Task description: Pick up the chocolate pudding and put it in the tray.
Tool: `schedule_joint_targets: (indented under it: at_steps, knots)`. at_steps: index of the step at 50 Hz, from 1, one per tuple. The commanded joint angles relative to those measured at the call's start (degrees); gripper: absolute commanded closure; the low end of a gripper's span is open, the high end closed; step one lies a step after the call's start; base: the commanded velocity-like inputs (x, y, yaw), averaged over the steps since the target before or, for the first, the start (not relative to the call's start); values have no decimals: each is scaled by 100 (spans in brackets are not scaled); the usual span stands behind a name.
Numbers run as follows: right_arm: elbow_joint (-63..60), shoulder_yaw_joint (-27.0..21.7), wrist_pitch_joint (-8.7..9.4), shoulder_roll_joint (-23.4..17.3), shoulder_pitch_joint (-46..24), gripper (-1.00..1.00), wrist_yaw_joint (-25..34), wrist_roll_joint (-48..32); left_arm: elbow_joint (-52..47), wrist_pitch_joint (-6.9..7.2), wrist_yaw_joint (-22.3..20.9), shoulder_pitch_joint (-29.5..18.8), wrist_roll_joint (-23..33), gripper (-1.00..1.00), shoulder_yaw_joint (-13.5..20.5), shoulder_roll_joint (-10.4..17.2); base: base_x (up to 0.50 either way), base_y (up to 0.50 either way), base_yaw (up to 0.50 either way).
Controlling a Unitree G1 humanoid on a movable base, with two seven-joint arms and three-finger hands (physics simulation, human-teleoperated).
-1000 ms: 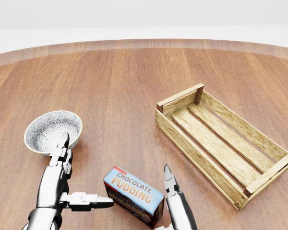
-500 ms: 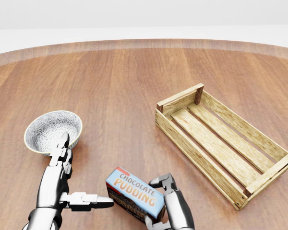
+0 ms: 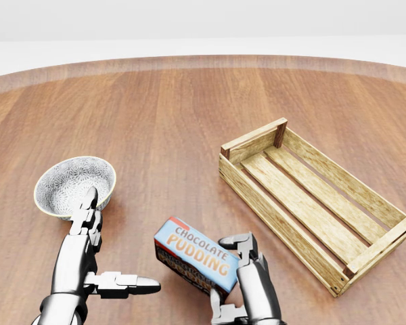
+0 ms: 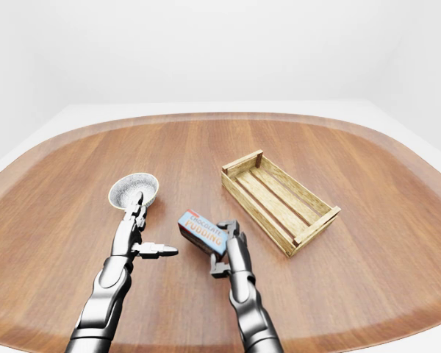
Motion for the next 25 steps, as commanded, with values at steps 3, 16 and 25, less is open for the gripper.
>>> schedule_joint_targets:
  at_steps: [3,16,25]
  knots:
    - [-1298,63,-1,-53,163,100,277,444,-63,19,-42,13,-37,-100,-6,-3,0,0,0]
    - [-1373,50,-1,-108,116,100,235,537,-61,15,-44,13,-38,-100,-6,-2,0,0,0]
    - [-1939,47,-1,-70,149,100,438,602,-61,15,-45,13,-35,-100,-7,-1,0,0,0]
